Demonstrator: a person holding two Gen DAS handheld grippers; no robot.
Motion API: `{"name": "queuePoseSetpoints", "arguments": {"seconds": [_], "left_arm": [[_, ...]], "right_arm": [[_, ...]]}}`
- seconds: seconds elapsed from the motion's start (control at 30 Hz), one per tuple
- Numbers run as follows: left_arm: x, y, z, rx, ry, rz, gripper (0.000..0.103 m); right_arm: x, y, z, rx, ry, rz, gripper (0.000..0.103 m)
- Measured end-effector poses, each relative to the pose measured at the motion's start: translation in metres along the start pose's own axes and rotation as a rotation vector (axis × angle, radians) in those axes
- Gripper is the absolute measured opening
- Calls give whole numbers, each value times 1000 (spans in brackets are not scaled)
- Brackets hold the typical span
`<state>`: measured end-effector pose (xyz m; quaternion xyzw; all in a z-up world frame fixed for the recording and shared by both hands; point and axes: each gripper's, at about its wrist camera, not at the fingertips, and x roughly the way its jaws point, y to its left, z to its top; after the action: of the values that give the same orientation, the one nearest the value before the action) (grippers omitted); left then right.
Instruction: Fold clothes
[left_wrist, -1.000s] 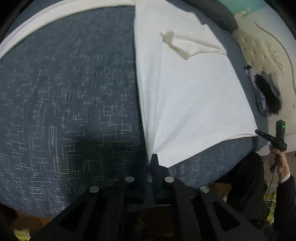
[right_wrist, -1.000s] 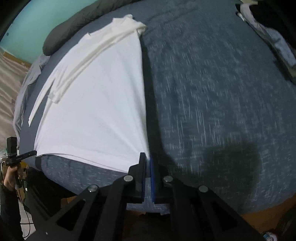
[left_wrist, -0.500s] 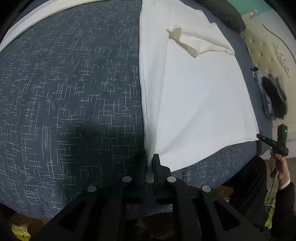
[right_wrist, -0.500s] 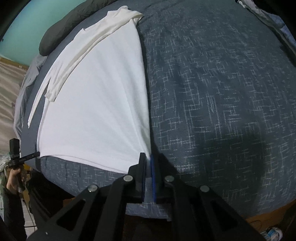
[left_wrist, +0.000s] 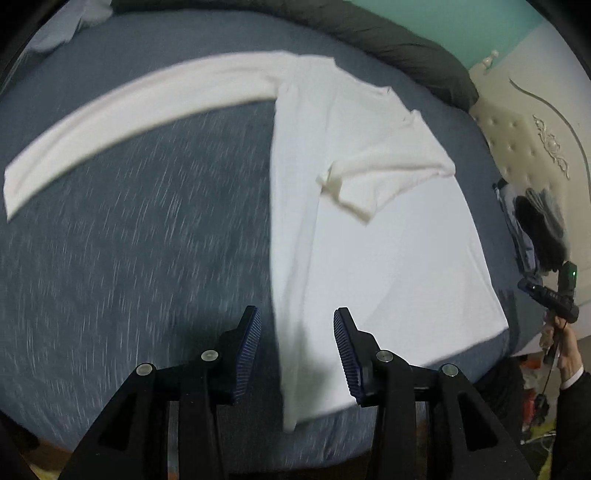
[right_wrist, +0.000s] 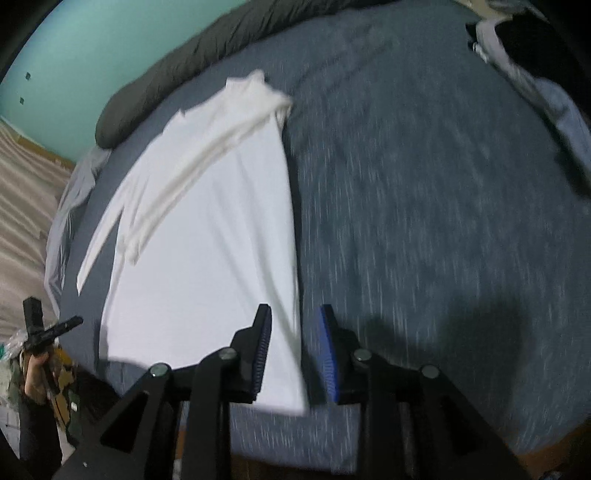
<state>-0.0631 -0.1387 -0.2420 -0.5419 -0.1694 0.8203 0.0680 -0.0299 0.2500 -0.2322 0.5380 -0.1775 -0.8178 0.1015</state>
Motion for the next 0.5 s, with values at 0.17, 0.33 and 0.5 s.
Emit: {"name": "queuePoseSetpoints", "arguments": {"seconds": [0.17, 0.33, 0.5], "left_arm": [[37, -17, 41, -9, -34, -34, 45], [71, -30, 66, -53, -75, -90, 45], [99, -44, 89, -71, -114, -128, 45]], "right_arm": [[21, 2, 42, -27, -46, 0, 26], [43, 2, 85, -46, -88, -5, 27], [73, -1, 130, -59, -109, -32, 27]]}}
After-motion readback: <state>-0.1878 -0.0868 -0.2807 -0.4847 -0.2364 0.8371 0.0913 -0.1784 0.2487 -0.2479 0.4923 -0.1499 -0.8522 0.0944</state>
